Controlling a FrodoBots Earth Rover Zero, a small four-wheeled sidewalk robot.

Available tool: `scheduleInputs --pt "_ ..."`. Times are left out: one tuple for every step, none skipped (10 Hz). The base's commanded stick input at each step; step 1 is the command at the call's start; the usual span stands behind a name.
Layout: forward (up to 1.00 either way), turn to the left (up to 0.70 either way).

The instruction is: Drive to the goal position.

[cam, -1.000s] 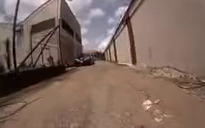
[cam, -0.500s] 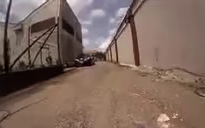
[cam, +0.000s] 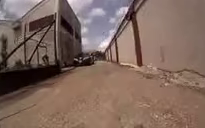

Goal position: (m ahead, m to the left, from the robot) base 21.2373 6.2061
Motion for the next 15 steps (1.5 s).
scheduleInputs --pt "0.85 0.00" --pt "0.85 0.00" --pt "0.85 0.00" --pt "0.85 0.00" --pt "0.85 0.00" --pt "0.85 0.00" --pt "0.85 0.00" --pt "0.85 0.00" --pt "0.85 0.00" --pt "0.85 0.00" --pt "0.85 0.00" --pt "0.85 0.00" --pt "0.85 0.00" --pt "0.85 0.00" --pt "0.85 0.00"
